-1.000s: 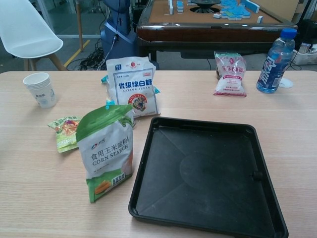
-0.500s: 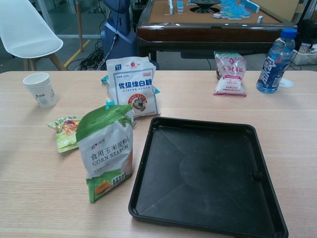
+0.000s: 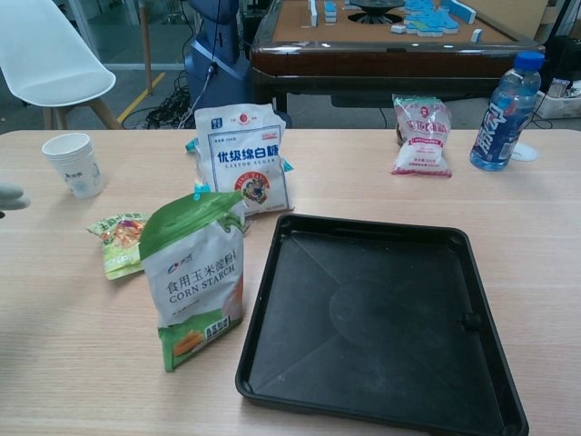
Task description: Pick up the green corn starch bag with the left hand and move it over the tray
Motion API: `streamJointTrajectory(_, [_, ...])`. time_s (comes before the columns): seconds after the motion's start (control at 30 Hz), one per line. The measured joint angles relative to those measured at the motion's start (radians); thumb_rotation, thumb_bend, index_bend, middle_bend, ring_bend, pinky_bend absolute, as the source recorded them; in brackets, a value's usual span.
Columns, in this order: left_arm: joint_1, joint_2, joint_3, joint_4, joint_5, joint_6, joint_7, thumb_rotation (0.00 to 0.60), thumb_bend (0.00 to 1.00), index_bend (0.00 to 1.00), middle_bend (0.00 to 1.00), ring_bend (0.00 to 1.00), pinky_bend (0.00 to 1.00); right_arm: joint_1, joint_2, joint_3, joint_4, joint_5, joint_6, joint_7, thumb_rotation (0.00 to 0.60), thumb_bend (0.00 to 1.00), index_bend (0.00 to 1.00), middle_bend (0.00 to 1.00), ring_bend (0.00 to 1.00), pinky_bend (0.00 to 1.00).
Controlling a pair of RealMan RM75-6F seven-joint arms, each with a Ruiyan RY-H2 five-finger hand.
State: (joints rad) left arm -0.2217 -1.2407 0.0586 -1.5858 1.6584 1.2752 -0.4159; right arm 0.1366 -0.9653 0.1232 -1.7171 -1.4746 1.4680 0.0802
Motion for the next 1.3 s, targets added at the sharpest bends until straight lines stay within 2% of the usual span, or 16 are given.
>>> streamJointTrajectory(0.6, [-0.1,-0.192,-0.013,0.069,-0.014,-0.114,0.095,0.6,0.14,0.0,0.05,0.06,0.07,-0.008,0.001,-0.005,-0.004,0.021,-0.012,-0.008,0.6,0.09,0.24,0.28,0.12,0.17])
streamJointTrajectory(0.87, [-0.137,-0.296,-0.039,0.117,-0.055,-0.155,0.159,0.6,0.13,0.0,0.05,0.08,0.07,-0.014,-0.001,-0.006,0.005,0.032,-0.014,-0.002,0.6,0.09,0.24,0.28,0.12,0.17])
streamJointTrajectory(1.1, [-0.17,-0.383,-0.067,0.161,-0.108,-0.188,0.243,0.6,0.13,0.03,0.06,0.12,0.1,-0.02,-0.003,-0.006,0.015,0.038,-0.012,0.009,0.6,0.09,0.24,0.28,0.12,0.17])
streamJointTrajectory(1.3, [-0.194,-0.443,-0.091,0.186,-0.139,-0.202,0.256,0.6,0.13,0.08,0.11,0.17,0.14,-0.026,-0.003,-0.006,0.019,0.043,-0.008,0.015,0.6,0.09,0.24,0.28,0.12,0.17])
